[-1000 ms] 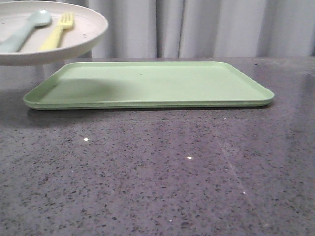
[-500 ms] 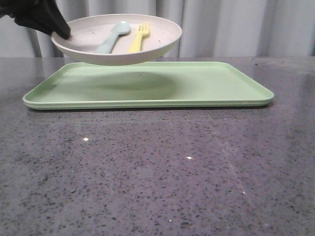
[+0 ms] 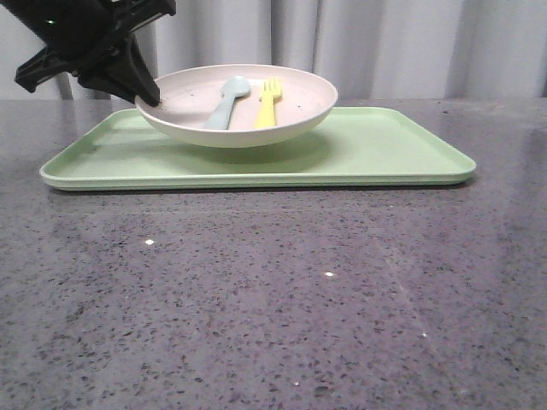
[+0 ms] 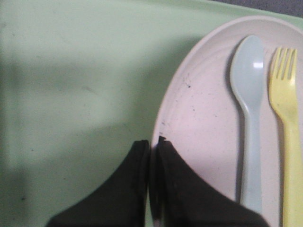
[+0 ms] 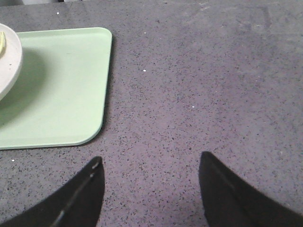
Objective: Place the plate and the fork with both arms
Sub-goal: 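Carry the plate with the left gripper over the green tray and lower it, then open the left gripper and withdraw it from the plate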
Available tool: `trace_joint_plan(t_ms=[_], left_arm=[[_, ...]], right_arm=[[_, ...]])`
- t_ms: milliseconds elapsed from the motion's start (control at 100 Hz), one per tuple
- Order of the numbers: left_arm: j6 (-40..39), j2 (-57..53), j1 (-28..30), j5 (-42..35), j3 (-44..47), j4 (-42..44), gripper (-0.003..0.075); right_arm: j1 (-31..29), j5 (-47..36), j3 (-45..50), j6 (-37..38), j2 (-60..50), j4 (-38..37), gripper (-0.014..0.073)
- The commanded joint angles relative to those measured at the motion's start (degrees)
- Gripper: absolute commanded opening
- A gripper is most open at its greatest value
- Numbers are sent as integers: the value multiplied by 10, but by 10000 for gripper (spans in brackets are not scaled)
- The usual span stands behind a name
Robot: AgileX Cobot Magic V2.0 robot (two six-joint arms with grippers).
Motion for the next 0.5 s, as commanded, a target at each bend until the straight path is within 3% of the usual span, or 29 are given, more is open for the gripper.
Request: trace_joint_plan(t_ms=[0, 490], left_arm=[[-8, -29, -4, -43, -18, -25, -20], [-8, -17, -4, -69, 17, -23, -20]], right_arm=[[0, -35, -22, -5, 4, -2, 450], [0, -35, -22, -5, 4, 12, 450]])
